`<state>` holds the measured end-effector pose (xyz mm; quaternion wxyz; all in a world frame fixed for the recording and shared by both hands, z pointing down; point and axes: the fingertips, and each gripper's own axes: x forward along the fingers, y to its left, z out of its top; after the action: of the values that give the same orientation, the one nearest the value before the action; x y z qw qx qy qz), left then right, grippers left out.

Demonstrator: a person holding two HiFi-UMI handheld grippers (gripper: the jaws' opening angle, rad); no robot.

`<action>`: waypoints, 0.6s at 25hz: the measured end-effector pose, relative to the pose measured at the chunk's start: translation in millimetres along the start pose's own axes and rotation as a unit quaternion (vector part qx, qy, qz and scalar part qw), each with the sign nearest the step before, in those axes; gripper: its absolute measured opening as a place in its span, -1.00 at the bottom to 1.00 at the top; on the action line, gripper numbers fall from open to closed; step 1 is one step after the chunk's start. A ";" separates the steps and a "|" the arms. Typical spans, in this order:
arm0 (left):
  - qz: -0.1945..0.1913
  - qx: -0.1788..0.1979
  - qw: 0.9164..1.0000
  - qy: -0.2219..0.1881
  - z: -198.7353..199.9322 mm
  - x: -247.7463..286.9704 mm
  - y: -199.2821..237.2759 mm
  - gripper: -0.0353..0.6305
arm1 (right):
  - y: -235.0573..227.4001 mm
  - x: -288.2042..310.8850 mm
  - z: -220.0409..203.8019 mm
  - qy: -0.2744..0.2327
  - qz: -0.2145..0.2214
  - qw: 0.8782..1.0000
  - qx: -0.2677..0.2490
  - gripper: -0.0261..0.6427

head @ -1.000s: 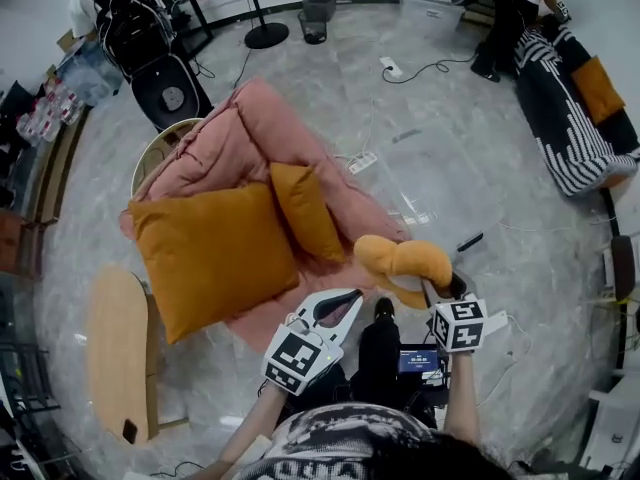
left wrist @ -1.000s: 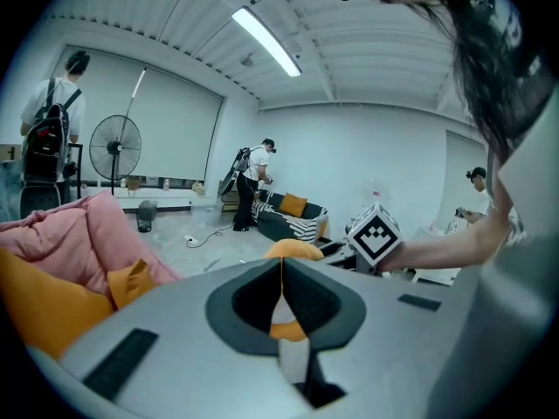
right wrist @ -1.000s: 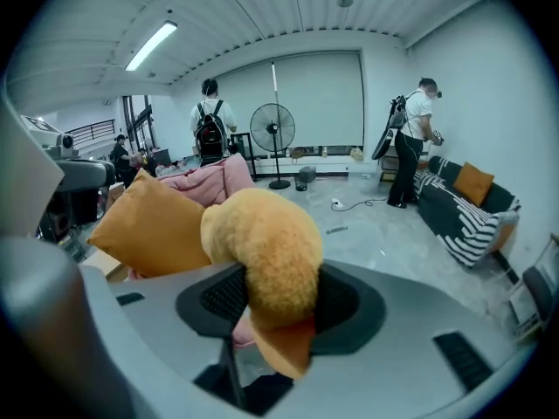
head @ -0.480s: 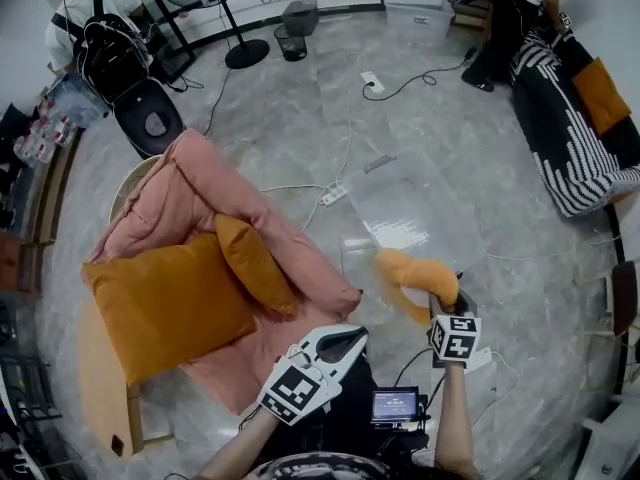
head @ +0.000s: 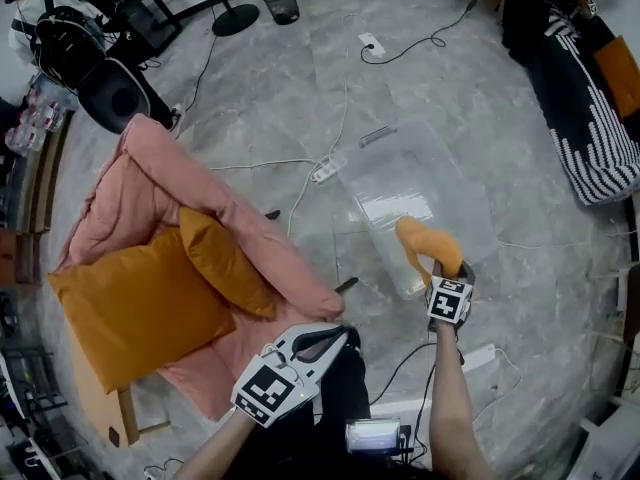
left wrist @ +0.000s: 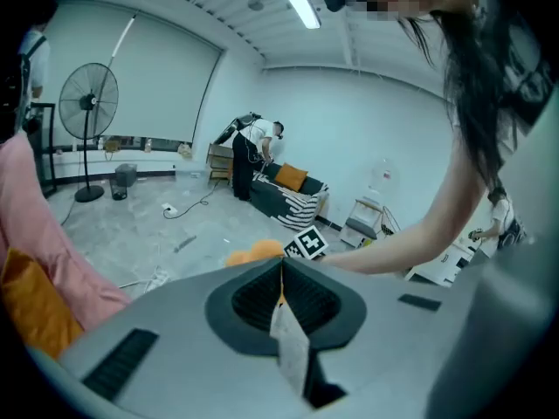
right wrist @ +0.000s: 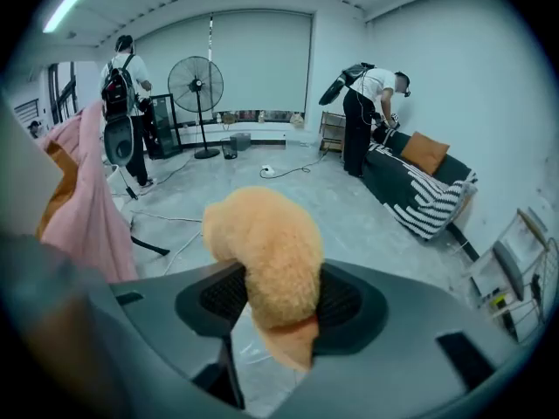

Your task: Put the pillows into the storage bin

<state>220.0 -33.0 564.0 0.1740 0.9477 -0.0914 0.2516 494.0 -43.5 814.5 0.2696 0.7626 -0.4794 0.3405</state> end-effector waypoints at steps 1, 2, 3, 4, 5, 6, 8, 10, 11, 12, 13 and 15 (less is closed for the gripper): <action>0.004 0.002 1.000 0.010 -5.8 1.8 3.9 -0.85 | 0.5 12.4 -4.0 0.008 0.000 1.000 -0.003 -0.29; 0.010 0.005 1.000 0.019 -11.2 3.0 8.6 -0.85 | 2.5 24.9 -9.3 0.019 0.005 1.000 -0.002 -0.27; 0.016 0.007 1.000 0.026 -15.8 3.5 14.4 -0.85 | 5.9 37.6 -15.2 0.033 0.016 0.999 0.001 -0.22; 0.021 0.006 0.999 0.030 -19.7 3.4 20.4 -0.85 | 10.5 49.5 -20.9 0.045 0.031 0.999 0.006 -0.12; 0.025 0.002 0.999 0.032 -23.2 2.6 25.9 -0.85 | 16.8 58.8 -25.2 0.052 0.048 0.997 0.009 -0.05; 0.030 -0.004 0.999 0.032 -26.7 1.0 30.6 -0.85 | 25.8 65.0 -27.3 0.054 0.068 0.996 0.009 -0.02; 0.039 -0.013 0.999 0.031 -33.7 -4.4 38.2 -0.85 | 51.4 69.7 -26.1 0.056 0.111 0.992 -0.006 0.10; 0.048 -0.017 0.998 0.032 -38.6 -10.6 43.5 -0.85 | 78.5 66.7 -24.2 0.061 0.147 0.987 -0.028 0.16; 0.052 -0.019 0.998 0.032 -39.4 -13.5 44.6 -0.85 | 87.8 63.4 -24.4 0.064 0.158 0.985 -0.035 0.16; 0.056 -0.021 0.998 0.030 -38.9 -15.9 44.8 -0.85 | 93.1 59.5 -24.9 0.065 0.166 0.983 -0.039 0.16; 0.060 -0.023 0.998 0.026 -37.0 -18.0 44.6 -0.85 | 94.9 55.4 -24.2 0.065 0.171 0.982 -0.040 0.16; 0.069 -0.023 0.997 0.018 -31.0 -22.7 45.0 -0.85 | 94.1 46.0 -18.0 0.059 0.176 0.982 -0.032 0.16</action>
<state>175.0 -60.9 590.5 0.1799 0.9302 -0.1594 0.2774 417.4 -92.6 869.4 0.2575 0.6360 -0.5997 0.4118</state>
